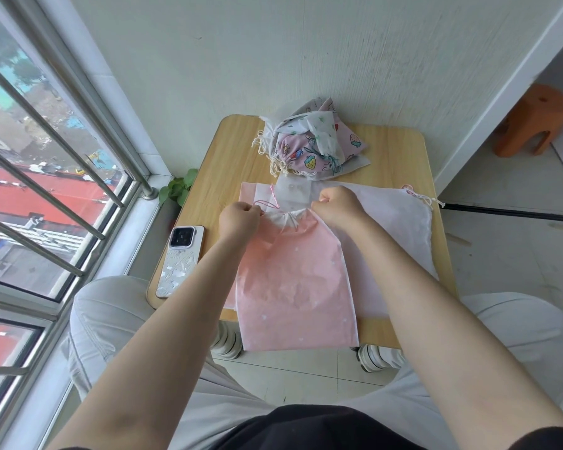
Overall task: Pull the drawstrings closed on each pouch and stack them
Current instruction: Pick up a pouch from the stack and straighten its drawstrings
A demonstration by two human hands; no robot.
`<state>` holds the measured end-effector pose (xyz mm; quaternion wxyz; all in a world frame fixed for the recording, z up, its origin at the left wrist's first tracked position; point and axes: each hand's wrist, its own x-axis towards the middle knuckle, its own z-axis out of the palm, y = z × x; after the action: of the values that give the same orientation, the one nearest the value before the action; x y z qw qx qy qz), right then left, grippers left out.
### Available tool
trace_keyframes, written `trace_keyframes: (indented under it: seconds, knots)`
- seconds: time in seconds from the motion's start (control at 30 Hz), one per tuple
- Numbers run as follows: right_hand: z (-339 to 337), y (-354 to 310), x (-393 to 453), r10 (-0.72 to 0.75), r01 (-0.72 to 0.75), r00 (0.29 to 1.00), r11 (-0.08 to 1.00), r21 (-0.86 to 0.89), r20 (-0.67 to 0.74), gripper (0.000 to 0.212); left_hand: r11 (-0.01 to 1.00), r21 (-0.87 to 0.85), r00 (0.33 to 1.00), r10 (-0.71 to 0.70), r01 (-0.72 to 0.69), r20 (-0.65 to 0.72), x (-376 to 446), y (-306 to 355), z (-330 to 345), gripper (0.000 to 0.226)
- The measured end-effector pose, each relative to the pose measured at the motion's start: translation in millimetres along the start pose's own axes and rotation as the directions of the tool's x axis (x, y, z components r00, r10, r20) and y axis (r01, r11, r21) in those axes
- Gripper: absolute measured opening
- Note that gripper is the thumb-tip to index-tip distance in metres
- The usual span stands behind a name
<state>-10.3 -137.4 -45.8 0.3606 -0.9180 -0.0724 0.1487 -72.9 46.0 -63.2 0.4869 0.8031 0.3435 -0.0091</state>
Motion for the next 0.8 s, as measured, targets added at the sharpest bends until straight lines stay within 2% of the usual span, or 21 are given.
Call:
trace_keyframes:
  seconds: [0.07, 0.13, 0.2, 0.27, 0.33, 0.4, 0.47, 0.6, 0.63, 0.73, 0.8]
  knots:
    - [-2.8, 1.9, 0.3, -0.022, 0.022, 1.0, 1.0, 0.002, -0.02, 0.034, 1.0, -0.009, 1.0, 0.003, -0.003, 0.013, 1.4, 1.0, -3.1, 0.02]
    - [-5.6, 4.4, 2.8, -0.038, 0.038, 0.999, 0.999, -0.02, -0.017, 0.031, 0.998, 0.053, 0.999, 0.024, -0.026, 0.027, 3.3, 1.9, -8.3, 0.009]
    - [-7.7, 3.4, 4.9, -0.073, 0.073, 0.997, 0.997, -0.03, -0.001, 0.035, 0.986, 0.146, 0.997, 0.076, -0.077, 0.008, 3.0, 1.8, -11.5, 0.028]
    - [-9.4, -1.0, 4.2, -0.115, 0.115, 0.993, 0.993, 0.003, 0.018, 0.034, 0.955, 0.18, 0.971, 0.237, -0.234, 0.003, 0.5, 6.6, -10.9, 0.045]
    - [-9.1, -5.3, 2.7, -0.146, 0.144, 0.989, 0.988, 0.05, 0.02, 0.029, 0.899, 0.176, 0.914, 0.381, -0.401, 0.139, -4.0, 17.9, -7.2, 0.038]
    - [-6.7, -7.9, 0.7, -0.154, 0.152, 0.988, 0.984, 0.092, 0.013, 0.026, 0.885, 0.186, 0.879, 0.356, -0.426, 0.319, -5.7, 28.5, -2.5, 0.027]
    - [-4.2, -7.4, 0.3, -0.158, 0.157, 0.987, 0.978, 0.136, -0.006, 0.025, 0.877, 0.258, 0.873, 0.29, -0.406, 0.391, -3.3, 32.8, 0.0, 0.023]
    - [-3.5, -4.6, 0.7, -0.147, 0.147, 0.989, 0.976, 0.158, -0.011, 0.023, 0.779, 0.443, 0.87, 0.256, -0.444, 0.422, 3.8, 35.5, -3.0, 0.027]
    - [-2.7, -3.5, 1.0, -0.142, 0.141, 0.99, 0.978, 0.155, -0.006, 0.023, 0.735, 0.498, 0.867, 0.252, -0.46, 0.429, 3.8, 36.8, -4.7, 0.029]
    - [-0.2, -1.3, 1.7, -0.127, 0.125, 0.992, 0.981, 0.146, 0.009, 0.023, 0.507, 0.688, 0.854, 0.265, -0.519, 0.449, 1.5, 40.7, -7.6, 0.038]
    - [1.5, -0.7, 1.6, -0.114, 0.109, 0.993, 0.984, 0.14, 0.027, 0.024, 0.48, 0.724, 0.869, 0.268, -0.495, 0.417, 1.3, 41.4, -7.8, 0.049]
